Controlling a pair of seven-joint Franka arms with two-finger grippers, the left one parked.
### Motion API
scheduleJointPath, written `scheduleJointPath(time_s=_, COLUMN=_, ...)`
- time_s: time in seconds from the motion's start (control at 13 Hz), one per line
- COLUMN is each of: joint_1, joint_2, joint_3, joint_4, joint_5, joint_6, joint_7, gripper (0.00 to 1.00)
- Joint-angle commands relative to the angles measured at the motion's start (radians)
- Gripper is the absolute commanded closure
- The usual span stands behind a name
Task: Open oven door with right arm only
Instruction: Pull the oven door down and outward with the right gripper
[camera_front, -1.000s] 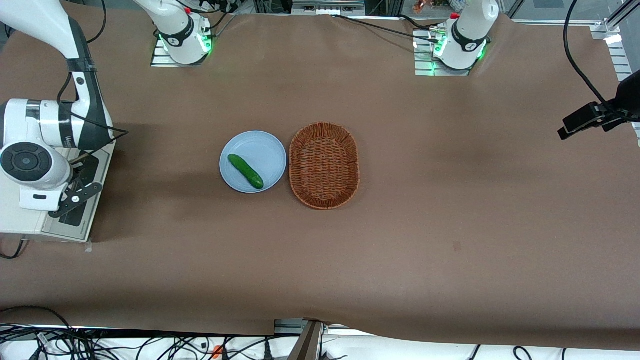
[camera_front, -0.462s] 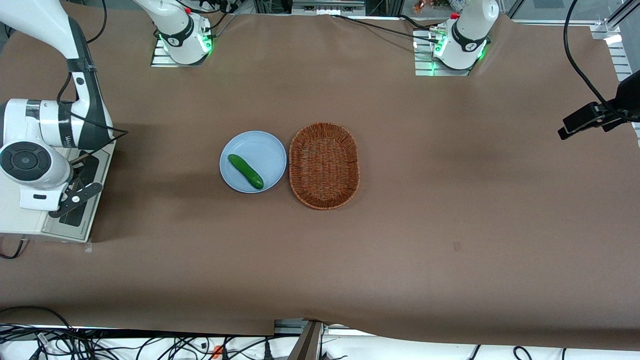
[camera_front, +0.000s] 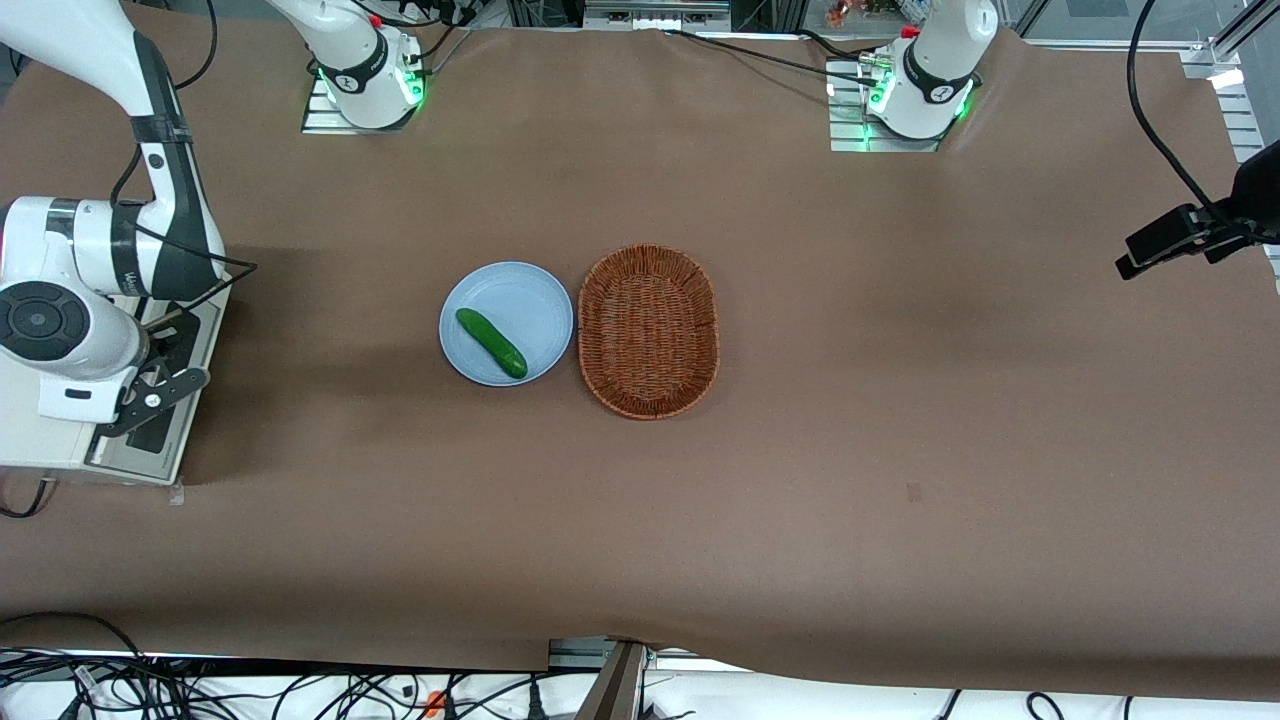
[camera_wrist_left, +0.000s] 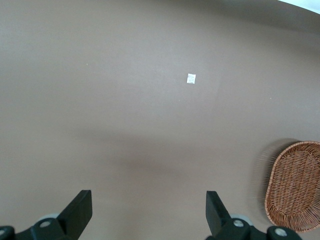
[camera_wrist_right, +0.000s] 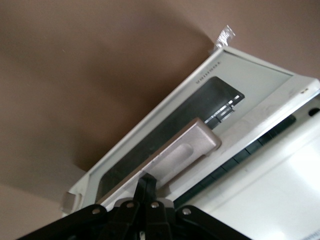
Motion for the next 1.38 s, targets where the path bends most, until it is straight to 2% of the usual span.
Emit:
scheduleJointPath(time_s=0.0, joint_1=-0.013, joint_2=0.12, joint_3=0.004, joint_4=0.001, joint_5=0.046, joint_6=0.1, joint_7=0.06, gripper=1.0)
scheduleJointPath(time_s=0.46, joint_1=-0.01, joint_2=0.194, joint_3=0.005, joint_4=0.0, joint_5=0.084, joint_6=0.204, joint_7=0.084, gripper=1.0)
scheduleJointPath(time_s=1.08, joint_1=-0.013, joint_2=0.223, joint_3=0.005, joint_4=-0.002, joint_5=0.118, joint_6=0.215, joint_7=0.136, gripper=1.0)
scheduleJointPath(time_s=1.23, joint_1=-0.009, joint_2=0.231, joint_3=0.005, joint_4=-0.002, joint_5=0.239, joint_6=0.197, joint_7=0.195, gripper=1.0)
scheduleJointPath(time_s=1.31, joint_1=-0.007, joint_2=0.239, joint_3=0.005, joint_4=0.0, joint_5=0.27, joint_6=0.184, joint_7=0.246, gripper=1.0)
